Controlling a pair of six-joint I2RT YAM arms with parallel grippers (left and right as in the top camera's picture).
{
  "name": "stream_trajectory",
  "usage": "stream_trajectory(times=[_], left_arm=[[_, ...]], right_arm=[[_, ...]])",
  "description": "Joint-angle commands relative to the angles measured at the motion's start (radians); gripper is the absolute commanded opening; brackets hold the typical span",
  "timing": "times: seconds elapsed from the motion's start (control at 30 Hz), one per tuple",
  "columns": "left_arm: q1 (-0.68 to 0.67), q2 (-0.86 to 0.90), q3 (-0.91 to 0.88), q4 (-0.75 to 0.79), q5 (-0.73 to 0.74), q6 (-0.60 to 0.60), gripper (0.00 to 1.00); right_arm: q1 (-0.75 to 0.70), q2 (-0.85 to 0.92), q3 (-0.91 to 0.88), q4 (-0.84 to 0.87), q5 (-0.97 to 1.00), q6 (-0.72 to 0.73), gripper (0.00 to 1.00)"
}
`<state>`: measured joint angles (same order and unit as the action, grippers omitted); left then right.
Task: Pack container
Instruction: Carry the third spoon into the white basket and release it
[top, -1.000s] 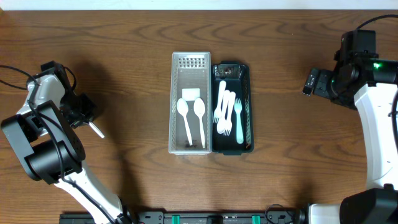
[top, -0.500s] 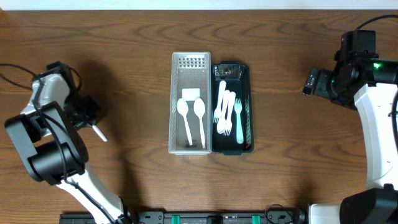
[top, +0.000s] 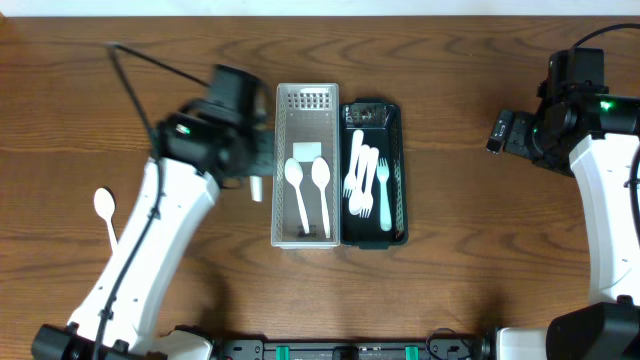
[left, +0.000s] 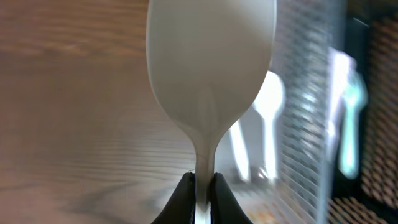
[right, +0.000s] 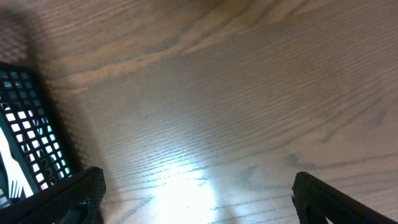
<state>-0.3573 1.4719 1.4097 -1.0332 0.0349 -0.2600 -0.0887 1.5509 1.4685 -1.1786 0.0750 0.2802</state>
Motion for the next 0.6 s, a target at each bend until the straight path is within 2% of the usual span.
stream_trajectory(times=[0.0, 0.17, 0.4, 0.43, 0.47, 0.5, 0.57], left_arm=[[-0.103, 0.035, 0.002, 0.01, -0.009, -0.032, 0.06], [-0.196, 0.137, 0.001, 0.042, -0.008, -0.057, 0.06], [-0.215, 0.306, 0.002, 0.078, -0.009, -0.056, 0.07], [-0.211, 0.32, 0.002, 0.077, -0.009, -0.055, 0.13], [-0.207, 0.327, 0.002, 0.077, -0.009, -0.055, 0.24], [-0.202, 0.332, 0.002, 0.077, -0.009, -0.051, 0.29], [-0.188, 0.329, 0.002, 0.077, -0.014, -0.048, 0.32]], right_arm=[[-0.003, 0.006, -0.006, 0.0, -0.004, -0.009, 0.99], [-0.003, 0.006, -0.006, -0.003, -0.004, -0.009, 0.99], [-0.003, 0.006, -0.006, -0.009, -0.004, -0.027, 0.99], [-0.003, 0.006, -0.006, -0.013, -0.004, -0.028, 0.99], [-0.003, 0.006, -0.006, -0.017, -0.004, -0.028, 0.99], [-0.003, 0.006, -0.006, -0.021, -0.004, -0.028, 0.99], [-0.003, 0.006, -0.006, -0.026, -0.004, -0.028, 0.99]])
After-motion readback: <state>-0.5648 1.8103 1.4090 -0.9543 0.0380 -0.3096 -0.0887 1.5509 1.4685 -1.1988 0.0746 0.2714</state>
